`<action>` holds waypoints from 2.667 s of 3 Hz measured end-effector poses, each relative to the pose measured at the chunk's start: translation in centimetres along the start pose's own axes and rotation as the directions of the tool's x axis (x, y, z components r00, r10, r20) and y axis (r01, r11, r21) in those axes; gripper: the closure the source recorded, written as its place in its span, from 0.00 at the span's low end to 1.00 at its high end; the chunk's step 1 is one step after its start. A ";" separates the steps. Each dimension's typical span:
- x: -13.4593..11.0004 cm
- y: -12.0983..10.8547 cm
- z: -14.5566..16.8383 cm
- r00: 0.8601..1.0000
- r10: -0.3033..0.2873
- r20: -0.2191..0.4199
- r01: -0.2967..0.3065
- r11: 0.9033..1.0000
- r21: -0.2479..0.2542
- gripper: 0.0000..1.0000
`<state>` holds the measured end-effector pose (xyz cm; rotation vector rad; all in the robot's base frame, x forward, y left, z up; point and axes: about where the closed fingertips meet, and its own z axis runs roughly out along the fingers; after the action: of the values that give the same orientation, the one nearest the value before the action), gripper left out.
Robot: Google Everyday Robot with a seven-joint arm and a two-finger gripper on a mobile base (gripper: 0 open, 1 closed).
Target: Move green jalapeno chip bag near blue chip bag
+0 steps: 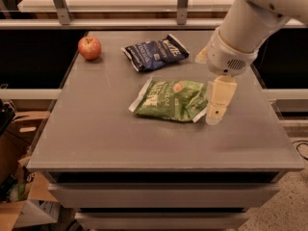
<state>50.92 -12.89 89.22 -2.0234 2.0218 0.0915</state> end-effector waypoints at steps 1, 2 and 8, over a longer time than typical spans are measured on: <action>-0.4 -0.6 2.3 1.000 -0.008 0.008 0.008 0.999 -0.041 0.13; -0.8 -0.8 3.8 1.000 -0.015 0.013 0.016 0.997 -0.070 0.37; 1.1 -11.7 -1.9 0.994 0.102 -0.027 -0.095 0.975 0.203 1.00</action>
Offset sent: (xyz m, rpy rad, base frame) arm 0.0170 0.0228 -0.0492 0.0112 0.1025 0.0487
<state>62.22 -14.67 92.56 -1.8146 2.0621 -0.1277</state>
